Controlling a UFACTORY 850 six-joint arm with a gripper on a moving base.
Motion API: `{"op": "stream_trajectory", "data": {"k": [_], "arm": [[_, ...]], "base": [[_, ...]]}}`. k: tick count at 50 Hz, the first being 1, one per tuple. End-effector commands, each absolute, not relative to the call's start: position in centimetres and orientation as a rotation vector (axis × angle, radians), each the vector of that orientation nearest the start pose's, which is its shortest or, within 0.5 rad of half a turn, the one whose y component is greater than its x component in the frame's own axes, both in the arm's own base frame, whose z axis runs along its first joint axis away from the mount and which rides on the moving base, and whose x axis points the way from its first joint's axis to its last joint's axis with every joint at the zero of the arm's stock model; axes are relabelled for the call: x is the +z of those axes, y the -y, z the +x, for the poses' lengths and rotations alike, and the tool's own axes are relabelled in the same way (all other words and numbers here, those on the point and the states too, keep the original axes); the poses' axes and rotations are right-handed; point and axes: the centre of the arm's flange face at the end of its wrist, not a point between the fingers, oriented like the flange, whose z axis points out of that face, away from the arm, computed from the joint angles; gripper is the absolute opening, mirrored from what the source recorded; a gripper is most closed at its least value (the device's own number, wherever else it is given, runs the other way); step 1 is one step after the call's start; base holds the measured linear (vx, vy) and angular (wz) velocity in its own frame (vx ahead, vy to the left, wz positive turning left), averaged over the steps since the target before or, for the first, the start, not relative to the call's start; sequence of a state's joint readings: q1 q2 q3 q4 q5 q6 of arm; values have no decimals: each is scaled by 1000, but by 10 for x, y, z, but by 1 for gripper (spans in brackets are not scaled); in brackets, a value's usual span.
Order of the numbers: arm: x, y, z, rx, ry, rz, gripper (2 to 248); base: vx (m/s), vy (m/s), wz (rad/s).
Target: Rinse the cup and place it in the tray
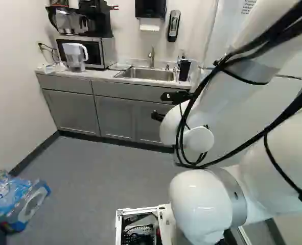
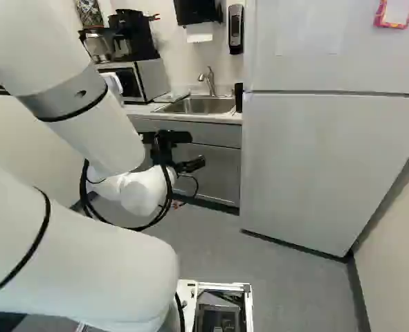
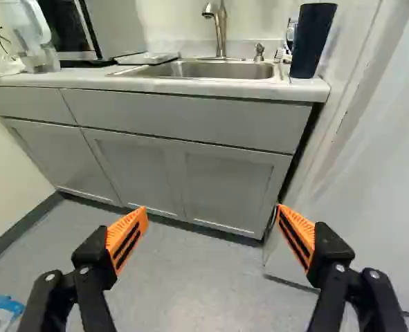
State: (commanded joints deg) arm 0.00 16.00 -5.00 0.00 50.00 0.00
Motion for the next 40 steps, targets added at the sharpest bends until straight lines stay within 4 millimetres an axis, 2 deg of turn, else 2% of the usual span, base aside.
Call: {"op": "stream_trajectory", "data": {"k": [17, 40], "arm": [[387, 0, 292, -1892, 0, -2508, 247], [409, 0, 312, -1945, 0, -2467, 247]], "base": [[0, 0, 0], [0, 0, 0]]}}
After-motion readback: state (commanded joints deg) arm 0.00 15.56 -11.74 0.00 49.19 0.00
